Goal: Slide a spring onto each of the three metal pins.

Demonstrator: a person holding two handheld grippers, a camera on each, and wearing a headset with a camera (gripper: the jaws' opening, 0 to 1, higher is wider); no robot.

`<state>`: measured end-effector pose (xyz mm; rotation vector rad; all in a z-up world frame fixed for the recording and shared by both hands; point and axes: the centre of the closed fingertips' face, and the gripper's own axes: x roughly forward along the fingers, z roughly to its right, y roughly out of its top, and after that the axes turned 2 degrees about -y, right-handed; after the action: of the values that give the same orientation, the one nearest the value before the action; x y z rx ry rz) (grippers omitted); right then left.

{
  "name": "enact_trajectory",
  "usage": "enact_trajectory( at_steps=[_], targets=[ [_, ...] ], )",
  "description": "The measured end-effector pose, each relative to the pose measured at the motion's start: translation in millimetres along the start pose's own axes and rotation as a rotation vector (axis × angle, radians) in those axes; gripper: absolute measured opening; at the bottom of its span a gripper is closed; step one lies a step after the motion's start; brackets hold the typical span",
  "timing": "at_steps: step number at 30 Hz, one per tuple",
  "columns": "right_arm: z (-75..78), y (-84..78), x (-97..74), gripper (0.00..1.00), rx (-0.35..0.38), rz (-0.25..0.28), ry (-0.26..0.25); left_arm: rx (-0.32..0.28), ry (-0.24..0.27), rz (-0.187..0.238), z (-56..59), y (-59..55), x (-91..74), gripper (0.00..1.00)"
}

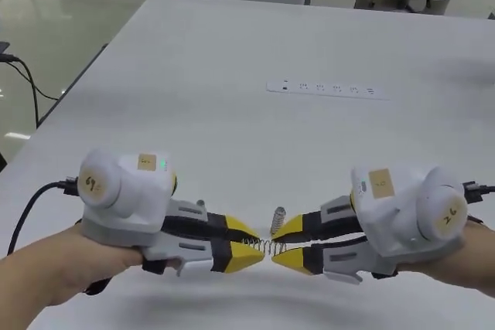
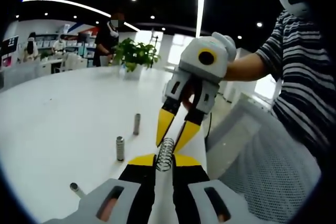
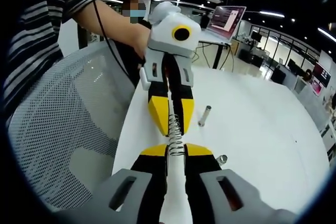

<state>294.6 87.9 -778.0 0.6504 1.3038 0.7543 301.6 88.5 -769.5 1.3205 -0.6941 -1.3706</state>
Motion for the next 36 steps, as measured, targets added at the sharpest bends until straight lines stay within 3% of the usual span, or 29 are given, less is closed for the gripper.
enact_trajectory(
  at_steps=[6,15,17,26,30,36],
  targets=[
    [4.4,-4.4,-5.3,0.14,0.033,0.003,-0.025,0.0,-0.012,-0.01,0.8,-1.8,0.3,0.03],
    [-1.2,-11.2,-3.7,0.08,0.07,0.0,-0.018,0.002,-0.025,-0.017,2.1,-1.5,2.9,0.04],
    [-0.9,-8.4,-4.0,0.08,0.13,0.018,-0.015,-0.001,-0.027,-0.018,2.5,-2.0,3.2,0.04],
    [0.1,-5.4,-8.1,0.08,0.079,0.008,-0.011,-0.009,-0.028,-0.018,2.1,-1.8,4.0,0.04],
    [1.3,3.3,-9.5,0.08,0.071,0.027,-0.007,0.012,-0.018,-0.055,1.6,-8.2,3.1,0.03],
    [0.8,14.7,-9.8,0.08,0.035,0.031,0.007,0.034,-0.011,-0.075,1.3,-11.1,3.5,0.03]
  ],
)
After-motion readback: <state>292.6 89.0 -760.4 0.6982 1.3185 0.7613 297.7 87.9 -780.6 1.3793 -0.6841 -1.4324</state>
